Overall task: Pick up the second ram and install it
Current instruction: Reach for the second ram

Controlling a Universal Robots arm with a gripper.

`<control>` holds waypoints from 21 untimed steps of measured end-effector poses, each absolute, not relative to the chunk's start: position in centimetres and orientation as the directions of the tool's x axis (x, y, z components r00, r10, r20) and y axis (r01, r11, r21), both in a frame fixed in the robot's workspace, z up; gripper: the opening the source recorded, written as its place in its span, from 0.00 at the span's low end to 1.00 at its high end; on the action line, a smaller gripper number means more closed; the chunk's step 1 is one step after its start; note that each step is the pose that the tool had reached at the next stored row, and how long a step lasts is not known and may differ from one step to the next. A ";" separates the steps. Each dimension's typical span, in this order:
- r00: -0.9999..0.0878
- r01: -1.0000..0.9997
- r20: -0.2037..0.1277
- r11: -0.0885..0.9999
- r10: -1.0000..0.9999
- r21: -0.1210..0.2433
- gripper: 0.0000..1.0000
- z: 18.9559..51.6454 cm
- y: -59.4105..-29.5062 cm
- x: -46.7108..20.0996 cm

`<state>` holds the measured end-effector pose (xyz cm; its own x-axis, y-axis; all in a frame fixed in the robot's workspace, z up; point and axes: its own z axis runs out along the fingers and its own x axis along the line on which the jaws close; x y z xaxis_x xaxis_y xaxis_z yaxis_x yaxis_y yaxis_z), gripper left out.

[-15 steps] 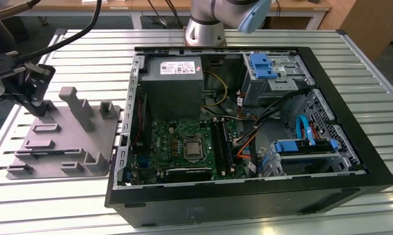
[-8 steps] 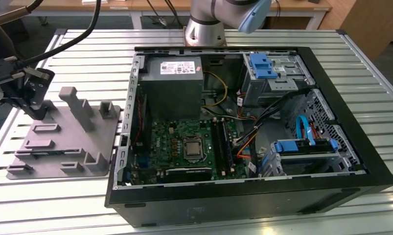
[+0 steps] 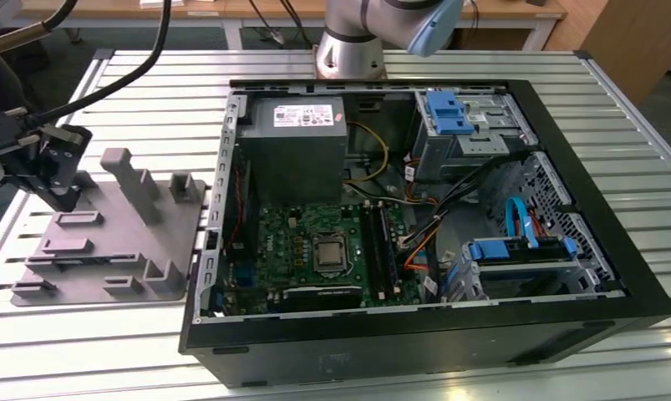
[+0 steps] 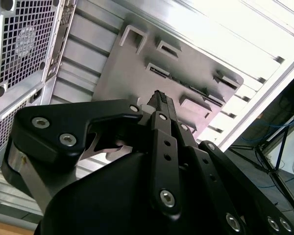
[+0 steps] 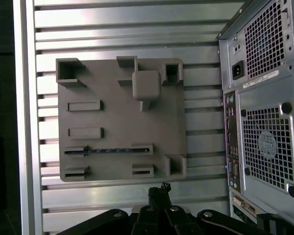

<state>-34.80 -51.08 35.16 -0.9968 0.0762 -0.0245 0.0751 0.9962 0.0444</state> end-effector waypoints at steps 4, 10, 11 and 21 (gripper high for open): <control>-0.997 0.075 -0.024 0.996 0.076 0.044 0.10 34.8 -51.5 -34.8; -0.997 0.075 -0.024 0.996 0.076 0.044 0.10 33.7 -52.1 -34.9; -0.997 0.075 -0.024 0.996 0.076 0.044 0.10 33.5 -52.1 -35.0; -0.997 0.075 -0.024 0.996 0.076 0.044 0.10 31.7 -52.0 -38.5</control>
<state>-38.46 -52.01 31.72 -0.9968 0.0760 -0.0240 0.0749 0.9962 0.0436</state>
